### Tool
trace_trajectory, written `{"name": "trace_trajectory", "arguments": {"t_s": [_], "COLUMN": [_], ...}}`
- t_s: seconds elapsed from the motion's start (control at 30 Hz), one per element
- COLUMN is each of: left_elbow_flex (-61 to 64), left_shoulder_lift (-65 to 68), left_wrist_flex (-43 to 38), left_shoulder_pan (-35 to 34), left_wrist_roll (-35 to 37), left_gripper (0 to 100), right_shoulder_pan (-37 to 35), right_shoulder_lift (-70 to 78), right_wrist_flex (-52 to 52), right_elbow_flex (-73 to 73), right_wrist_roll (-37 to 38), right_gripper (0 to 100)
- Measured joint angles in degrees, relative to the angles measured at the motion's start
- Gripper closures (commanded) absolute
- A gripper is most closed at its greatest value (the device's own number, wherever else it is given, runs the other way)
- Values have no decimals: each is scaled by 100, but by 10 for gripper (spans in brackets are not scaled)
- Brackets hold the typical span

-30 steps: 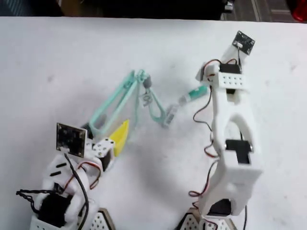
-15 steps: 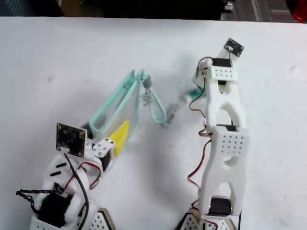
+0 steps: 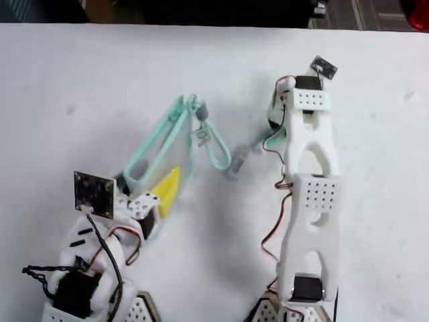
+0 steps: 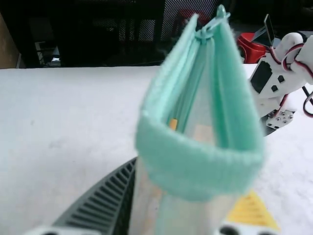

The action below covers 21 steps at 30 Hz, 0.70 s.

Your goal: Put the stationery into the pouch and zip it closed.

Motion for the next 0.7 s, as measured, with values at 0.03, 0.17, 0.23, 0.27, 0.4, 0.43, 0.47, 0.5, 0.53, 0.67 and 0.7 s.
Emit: {"name": "trace_trajectory", "arguments": {"t_s": [0.03,0.17,0.23,0.27,0.4,0.43,0.47,0.5,0.53,0.67,0.7], "left_elbow_flex": [0,0,0,0,0,0,0,0,0,0,0], "left_shoulder_lift": [0,0,0,0,0,0,0,0,0,0,0], "left_wrist_flex": [0,0,0,0,0,0,0,0,0,0,0], "left_shoulder_pan": [0,0,0,0,0,0,0,0,0,0,0], "left_wrist_roll": [0,0,0,0,0,0,0,0,0,0,0], "left_gripper": [771,771,771,771,771,771,771,771,771,771,771], "right_shoulder_pan": [0,-62,-167,-220,-334,-343,-343,-334,-334,-378,-422], "right_shoulder_lift": [0,-316,-571,-721,-1468,-1688,-1943,-2198,-2462,-3675,-4018], "right_wrist_flex": [158,932,1037,1046,1055,1064,1064,1073,1081,1081,1090], "right_elbow_flex": [-141,-774,-958,-993,-993,-993,-993,-993,-993,-888,-756], "right_wrist_roll": [0,0,44,158,949,1134,1292,1415,1521,1811,1873], "right_gripper": [982,982,982,982,982,982,982,982,982,982,982]}}
